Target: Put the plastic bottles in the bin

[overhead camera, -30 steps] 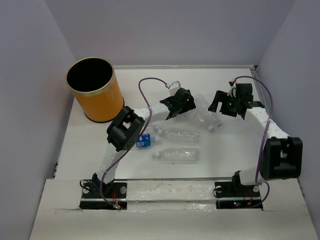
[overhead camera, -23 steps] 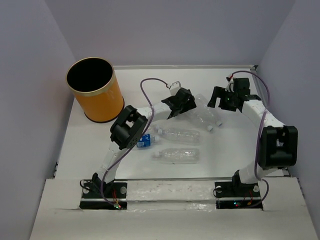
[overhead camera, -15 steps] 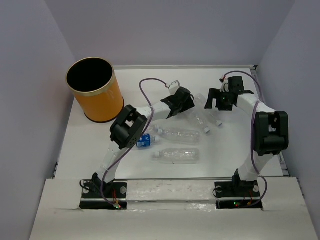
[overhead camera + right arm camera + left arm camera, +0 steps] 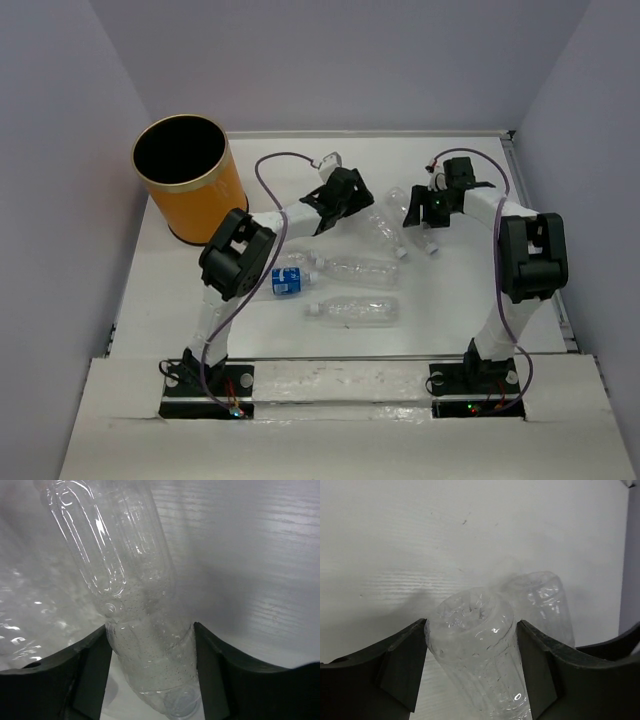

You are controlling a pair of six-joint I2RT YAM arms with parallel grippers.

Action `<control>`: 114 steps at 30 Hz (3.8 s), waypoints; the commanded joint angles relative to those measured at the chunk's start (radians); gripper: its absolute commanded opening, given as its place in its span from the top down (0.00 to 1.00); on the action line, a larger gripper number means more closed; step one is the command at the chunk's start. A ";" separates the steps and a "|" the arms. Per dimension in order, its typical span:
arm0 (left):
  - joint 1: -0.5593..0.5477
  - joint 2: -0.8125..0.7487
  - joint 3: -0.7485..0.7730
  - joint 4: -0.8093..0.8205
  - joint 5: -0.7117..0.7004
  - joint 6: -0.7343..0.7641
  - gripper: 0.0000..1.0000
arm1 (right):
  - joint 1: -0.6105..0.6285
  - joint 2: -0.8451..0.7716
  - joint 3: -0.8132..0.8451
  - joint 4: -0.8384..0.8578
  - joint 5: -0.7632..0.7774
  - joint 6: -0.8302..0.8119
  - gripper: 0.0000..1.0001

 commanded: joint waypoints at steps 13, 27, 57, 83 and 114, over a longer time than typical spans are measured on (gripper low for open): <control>0.329 -0.745 -0.022 -0.080 -0.049 0.240 0.52 | 0.031 -0.223 -0.073 0.094 0.070 0.041 0.62; 0.698 -0.941 0.011 -0.229 -0.564 0.539 0.52 | 0.143 -0.442 -0.145 0.200 -0.010 0.077 0.62; 0.424 -1.098 -0.260 -0.372 0.498 0.335 0.01 | 0.537 -0.612 -0.076 0.306 -0.119 0.181 0.62; 0.106 -1.119 -0.656 0.160 0.322 0.119 0.13 | 0.605 -0.562 -0.132 0.426 -0.195 0.287 0.62; 0.432 -1.080 -0.121 -0.198 -0.016 0.340 0.56 | 0.605 -0.721 -0.296 0.299 -0.157 0.207 0.12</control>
